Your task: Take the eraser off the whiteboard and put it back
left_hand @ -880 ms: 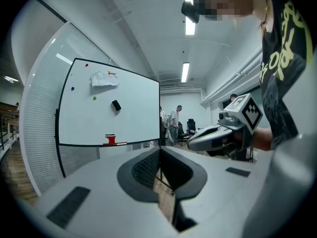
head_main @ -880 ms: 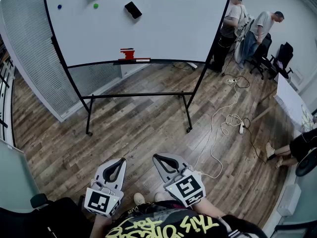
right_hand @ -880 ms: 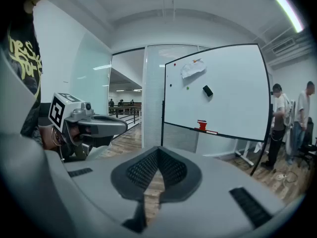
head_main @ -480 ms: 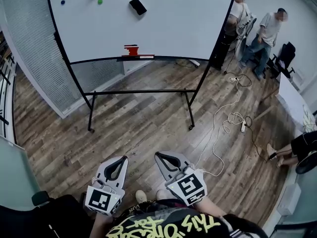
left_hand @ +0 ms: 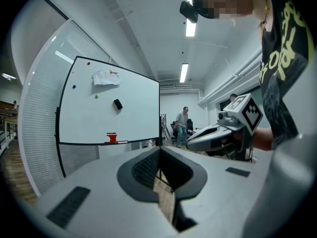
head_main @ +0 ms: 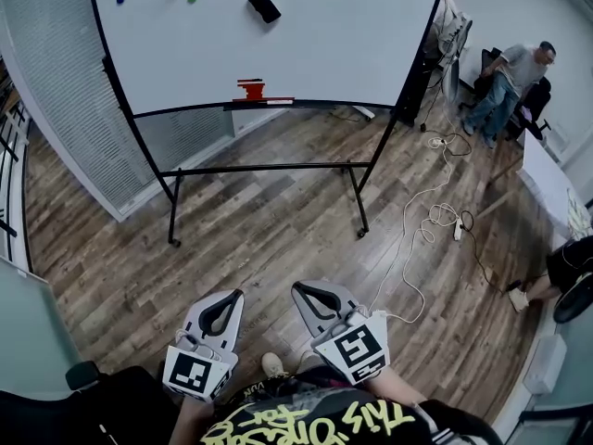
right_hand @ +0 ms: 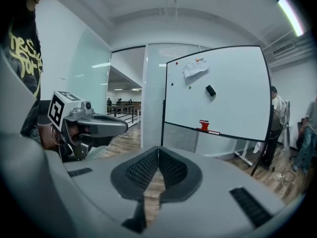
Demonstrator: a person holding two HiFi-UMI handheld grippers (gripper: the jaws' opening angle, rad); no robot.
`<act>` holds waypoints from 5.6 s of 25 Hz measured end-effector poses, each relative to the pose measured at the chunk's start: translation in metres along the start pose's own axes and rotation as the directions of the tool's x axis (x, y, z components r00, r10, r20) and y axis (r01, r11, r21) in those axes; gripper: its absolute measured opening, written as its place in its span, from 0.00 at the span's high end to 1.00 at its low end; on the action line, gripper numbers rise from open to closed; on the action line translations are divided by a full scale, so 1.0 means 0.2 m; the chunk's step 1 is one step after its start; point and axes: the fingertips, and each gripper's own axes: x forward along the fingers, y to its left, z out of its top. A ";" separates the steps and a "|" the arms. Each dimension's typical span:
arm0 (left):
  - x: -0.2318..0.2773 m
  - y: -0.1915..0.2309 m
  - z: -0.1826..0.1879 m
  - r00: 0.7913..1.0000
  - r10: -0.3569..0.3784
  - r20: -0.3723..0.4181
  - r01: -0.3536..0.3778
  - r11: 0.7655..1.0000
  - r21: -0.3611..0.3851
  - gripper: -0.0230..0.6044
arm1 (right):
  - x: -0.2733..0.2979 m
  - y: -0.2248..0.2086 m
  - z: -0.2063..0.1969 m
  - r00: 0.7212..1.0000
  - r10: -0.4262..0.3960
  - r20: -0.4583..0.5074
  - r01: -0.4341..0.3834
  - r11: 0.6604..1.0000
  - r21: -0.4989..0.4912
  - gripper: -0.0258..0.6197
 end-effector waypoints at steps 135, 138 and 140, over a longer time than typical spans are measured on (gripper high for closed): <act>1.88 1.88 0.28 0.992 -0.120 0.050 0.120 0.993 -0.014 0.95 | 1.95 -1.70 0.66 0.982 -0.189 0.019 0.189 0.982 -0.016 0.94; 1.90 1.92 0.28 0.991 -0.124 0.056 0.126 0.992 -0.026 0.95 | 1.98 -1.72 0.67 0.979 -0.204 0.017 0.204 0.979 -0.011 0.94; 1.92 1.92 0.28 0.990 -0.127 0.061 0.129 0.991 -0.038 0.95 | 1.99 -1.74 0.68 0.979 -0.202 0.018 0.202 0.979 -0.030 0.94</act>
